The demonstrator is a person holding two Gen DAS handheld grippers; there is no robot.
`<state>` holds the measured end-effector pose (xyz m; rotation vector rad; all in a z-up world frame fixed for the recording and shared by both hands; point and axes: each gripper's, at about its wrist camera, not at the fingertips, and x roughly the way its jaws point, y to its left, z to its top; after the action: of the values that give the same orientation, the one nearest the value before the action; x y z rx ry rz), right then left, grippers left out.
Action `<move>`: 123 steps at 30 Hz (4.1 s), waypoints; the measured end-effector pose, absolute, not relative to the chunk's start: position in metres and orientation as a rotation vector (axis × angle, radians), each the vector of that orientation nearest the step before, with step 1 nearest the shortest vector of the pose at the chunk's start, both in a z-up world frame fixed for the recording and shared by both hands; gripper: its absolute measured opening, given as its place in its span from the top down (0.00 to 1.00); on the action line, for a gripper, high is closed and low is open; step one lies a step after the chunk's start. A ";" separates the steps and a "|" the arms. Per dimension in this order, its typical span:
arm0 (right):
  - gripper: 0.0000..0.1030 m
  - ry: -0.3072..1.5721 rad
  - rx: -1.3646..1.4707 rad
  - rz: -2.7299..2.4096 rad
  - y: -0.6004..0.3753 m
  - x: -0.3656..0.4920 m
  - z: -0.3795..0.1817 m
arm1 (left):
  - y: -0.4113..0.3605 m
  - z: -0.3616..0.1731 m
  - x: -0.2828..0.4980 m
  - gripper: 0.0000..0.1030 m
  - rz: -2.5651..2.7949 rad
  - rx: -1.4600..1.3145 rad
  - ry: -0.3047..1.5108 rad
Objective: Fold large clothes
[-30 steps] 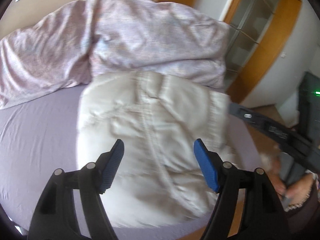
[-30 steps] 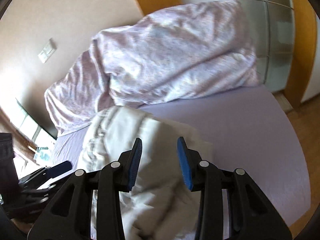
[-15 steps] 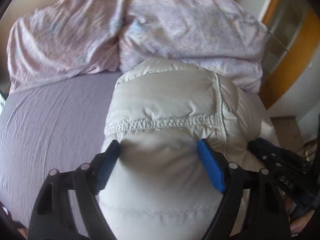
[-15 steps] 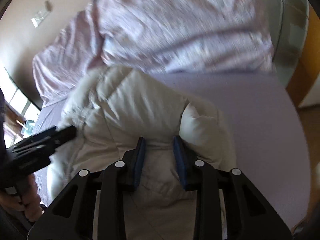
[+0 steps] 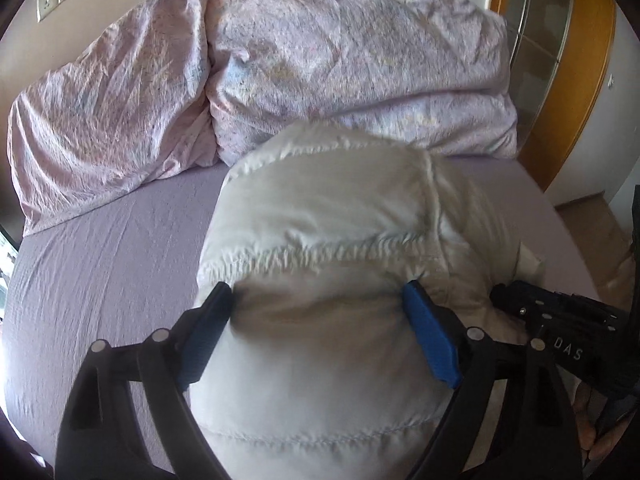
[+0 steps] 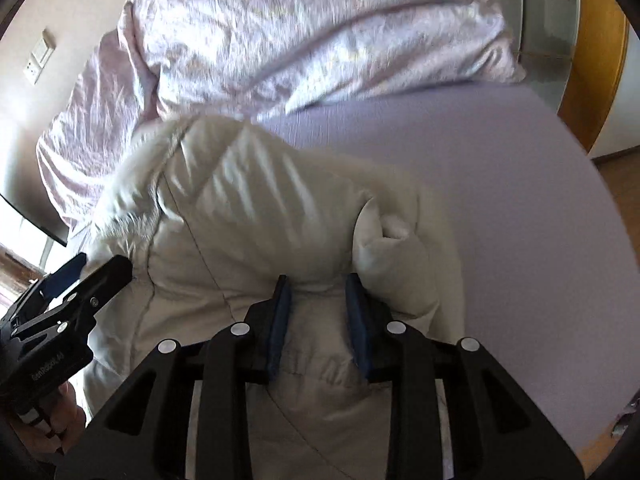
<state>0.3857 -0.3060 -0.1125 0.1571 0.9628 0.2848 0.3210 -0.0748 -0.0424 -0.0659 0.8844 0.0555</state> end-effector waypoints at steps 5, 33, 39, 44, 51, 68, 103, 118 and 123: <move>0.66 0.845 0.173 0.221 -0.311 0.393 -0.083 | -0.073 -0.028 0.336 0.17 0.078 -0.037 0.835; 0.11 0.824 0.160 0.057 -0.310 0.411 -0.162 | -0.067 -0.099 0.359 0.02 0.121 -0.058 0.754; 0.10 0.807 0.145 0.046 -0.308 0.410 -0.164 | -0.068 -0.104 0.357 0.02 0.129 -0.051 0.736; 0.10 0.797 0.138 0.040 -0.308 0.409 -0.166 | -0.068 -0.106 0.356 0.02 0.133 -0.046 0.729; 0.10 0.785 0.133 0.035 -0.307 0.408 -0.167 | -0.069 -0.108 0.355 0.02 0.141 -0.039 0.712; 0.09 0.768 0.133 0.032 -0.309 0.406 -0.169 | -0.070 -0.111 0.352 0.02 0.150 -0.028 0.681; 0.05 0.823 0.151 0.027 -0.312 0.411 -0.169 | -0.069 -0.111 0.352 0.02 0.146 -0.017 0.705; 0.04 1.168 0.433 0.427 -0.367 0.423 -0.146 | 0.011 -0.064 0.334 0.02 -0.058 -0.160 0.915; 0.02 1.260 0.509 0.461 -0.381 0.424 -0.155 | 0.037 -0.066 0.324 0.02 -0.056 -0.183 0.943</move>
<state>0.4241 -0.3807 -0.1552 0.5091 1.2598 0.4613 0.3243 0.0374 -0.0661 -0.1826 0.9428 -0.0556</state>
